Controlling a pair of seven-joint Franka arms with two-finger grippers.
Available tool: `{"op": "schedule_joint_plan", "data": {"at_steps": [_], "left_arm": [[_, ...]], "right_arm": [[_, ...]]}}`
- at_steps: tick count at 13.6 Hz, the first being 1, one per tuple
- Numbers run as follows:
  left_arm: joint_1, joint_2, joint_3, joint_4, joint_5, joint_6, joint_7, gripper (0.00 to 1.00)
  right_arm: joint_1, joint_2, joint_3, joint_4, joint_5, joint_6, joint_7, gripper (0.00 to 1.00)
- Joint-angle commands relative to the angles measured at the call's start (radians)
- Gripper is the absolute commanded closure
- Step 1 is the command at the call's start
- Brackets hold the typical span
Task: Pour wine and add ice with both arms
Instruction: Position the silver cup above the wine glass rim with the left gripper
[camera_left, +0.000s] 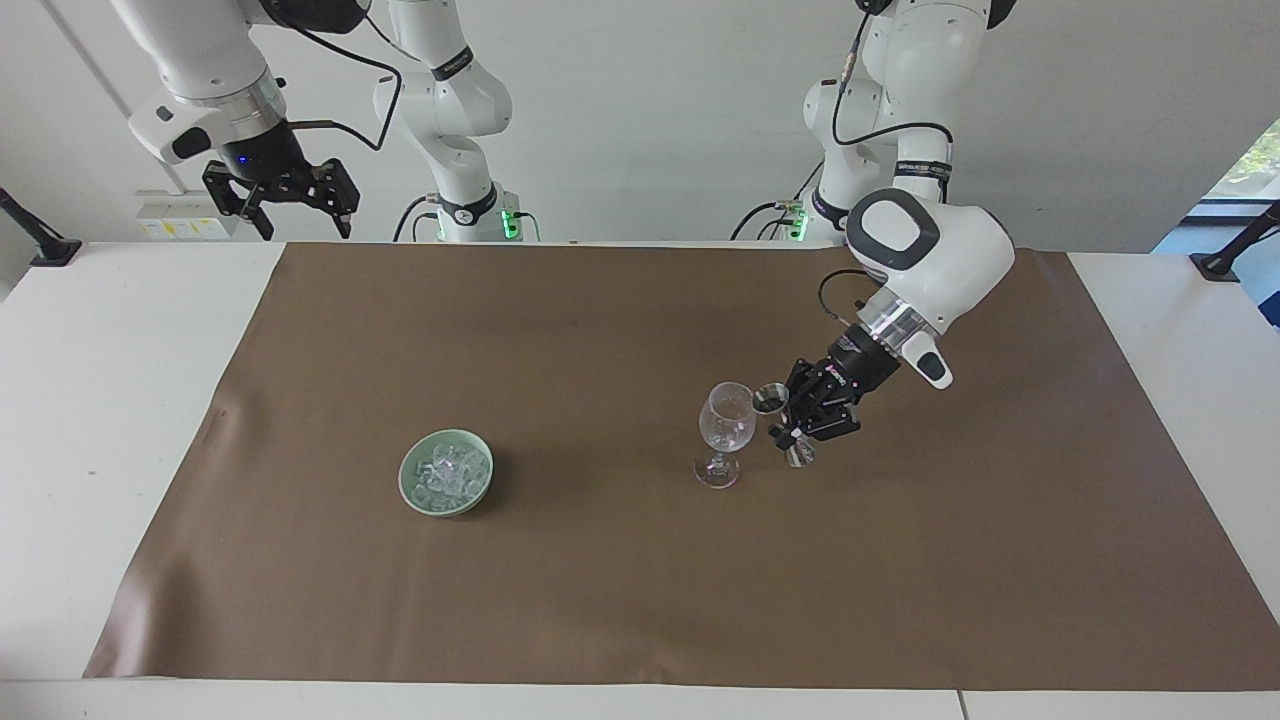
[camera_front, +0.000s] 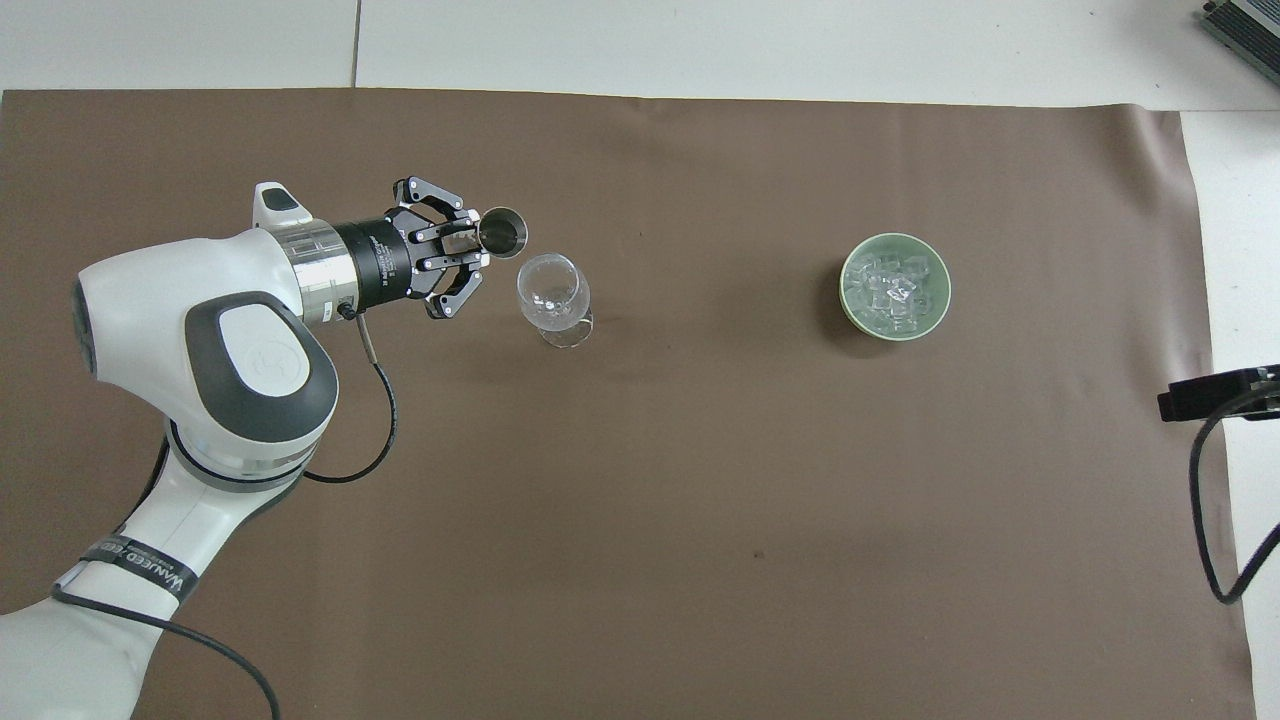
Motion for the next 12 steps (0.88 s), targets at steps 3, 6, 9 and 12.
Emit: {"op": "schedule_joint_plan", "data": {"at_steps": [3,6,9,12], "left_arm": [[-0.032,-0.037,0.014,-0.036,0.011,0.046,0.031,1.00],[-0.032,-0.043,0.016,-0.036,0.014,0.061,0.045,1.00],[-0.044,-0.044,0.016,-0.036,0.020,0.079,0.078,1.00],[-0.046,-0.047,0.016,-0.046,0.020,0.108,0.124,1.00]], "right_arm": [[-0.010,-0.005,0.003,-0.003,0.016,0.010,-0.018,0.00],[-0.010,-0.005,0.005,-0.003,0.016,0.010,-0.018,0.00],[-0.010,-0.005,0.003,-0.003,0.016,0.010,-0.018,0.00],[-0.010,-0.005,0.005,-0.003,0.016,0.010,-0.018,0.00]]}}
